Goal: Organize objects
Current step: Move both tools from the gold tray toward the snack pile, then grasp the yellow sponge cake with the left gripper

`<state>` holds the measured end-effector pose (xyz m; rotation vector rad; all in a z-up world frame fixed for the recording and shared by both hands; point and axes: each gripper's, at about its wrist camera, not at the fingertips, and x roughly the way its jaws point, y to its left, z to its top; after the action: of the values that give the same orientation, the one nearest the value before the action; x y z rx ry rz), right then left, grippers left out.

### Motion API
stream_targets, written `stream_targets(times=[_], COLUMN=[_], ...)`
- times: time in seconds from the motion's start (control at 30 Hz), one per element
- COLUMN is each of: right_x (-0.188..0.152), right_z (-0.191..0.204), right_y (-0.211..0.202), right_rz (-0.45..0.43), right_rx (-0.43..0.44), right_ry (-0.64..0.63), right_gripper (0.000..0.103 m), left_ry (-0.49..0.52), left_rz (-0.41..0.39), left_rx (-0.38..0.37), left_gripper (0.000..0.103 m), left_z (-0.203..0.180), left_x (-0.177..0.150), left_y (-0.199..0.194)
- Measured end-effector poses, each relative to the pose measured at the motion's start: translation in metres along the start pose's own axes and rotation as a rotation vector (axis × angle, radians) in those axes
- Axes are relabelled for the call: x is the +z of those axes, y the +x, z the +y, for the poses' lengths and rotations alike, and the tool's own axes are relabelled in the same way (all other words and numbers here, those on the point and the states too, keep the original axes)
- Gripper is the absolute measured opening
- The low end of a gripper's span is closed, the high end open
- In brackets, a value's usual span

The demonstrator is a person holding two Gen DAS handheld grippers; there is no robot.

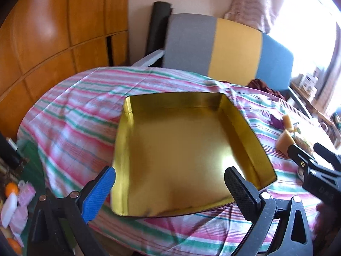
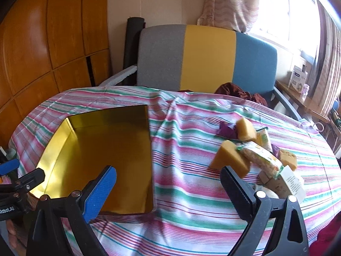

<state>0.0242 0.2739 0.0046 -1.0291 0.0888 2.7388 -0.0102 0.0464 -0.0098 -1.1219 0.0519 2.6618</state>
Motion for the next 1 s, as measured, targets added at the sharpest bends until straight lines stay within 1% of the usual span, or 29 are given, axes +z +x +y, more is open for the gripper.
stream_targets(times=[0.1, 0.13, 0.2, 0.3, 0.37, 0.43, 0.5, 0.57, 0.63, 0.7, 0.73, 0.77, 0.83, 0.93, 1.0], right_x=[0.003, 0.004, 0.006, 0.010, 0.011, 0.009, 0.004, -0.007, -0.017, -0.023, -0.024, -0.023, -0.023, -0.023, -0.023], right_z=[-0.028, -0.045, -0.069, -0.121, -0.156, -0.186, -0.212, -0.235, -0.252, -0.262, -0.266, -0.267, -0.267, -0.266, -0.267], right_y=[0.003, 0.004, 0.003, 0.000, -0.003, -0.002, 0.002, 0.006, 0.011, 0.019, 0.020, 0.019, 0.017, 0.014, 0.013], right_rz=[0.024, 0.037, 0.046, 0.055, 0.044, 0.046, 0.052, 0.051, 0.052, 0.101, 0.096, 0.089, 0.087, 0.079, 0.074], right_rx=[-0.018, -0.022, -0.037, -0.085, -0.139, -0.173, -0.185, -0.186, -0.166, -0.152, -0.128, -0.113, -0.113, -0.091, -0.081], right_ry=[0.032, 0.063, 0.106, 0.194, 0.232, 0.260, 0.308, 0.369, 0.441, 0.504, 0.534, 0.549, 0.553, 0.561, 0.560], right_gripper=[0.100, 0.100, 0.100, 0.100, 0.100, 0.100, 0.100, 0.100, 0.100, 0.100, 0.100, 0.100, 0.100, 0.100, 0.100], left_ry=[0.042, 0.055, 0.085, 0.143, 0.170, 0.182, 0.189, 0.204, 0.234, 0.255, 0.264, 0.268, 0.282, 0.347, 0.383], left_rz=[-0.003, -0.005, -0.016, -0.039, -0.026, -0.004, 0.032, 0.061, 0.085, 0.111, 0.136, 0.161, 0.169, 0.177, 0.190], left_rx=[-0.050, -0.079, -0.134, -0.209, -0.265, -0.310, -0.352, -0.361, -0.374, -0.383, -0.405, -0.410, -0.387, -0.352, -0.344], left_gripper=[0.103, 0.103, 0.103, 0.103, 0.103, 0.103, 0.103, 0.103, 0.103, 0.103, 0.103, 0.103, 0.103, 0.103, 0.103], left_z=[-0.014, -0.020, -0.035, -0.060, -0.077, -0.093, -0.109, -0.126, -0.144, -0.160, -0.168, -0.178, -0.194, -0.224, -0.241], left_x=[0.008, 0.010, 0.015, 0.020, 0.026, 0.031, 0.034, 0.038, 0.039, 0.040, 0.040, 0.040, 0.039, 0.036, 0.037], left_y=[0.003, 0.004, 0.005, 0.006, 0.009, 0.015, 0.022, 0.028, 0.036, 0.044, 0.048, 0.054, 0.062, 0.078, 0.089])
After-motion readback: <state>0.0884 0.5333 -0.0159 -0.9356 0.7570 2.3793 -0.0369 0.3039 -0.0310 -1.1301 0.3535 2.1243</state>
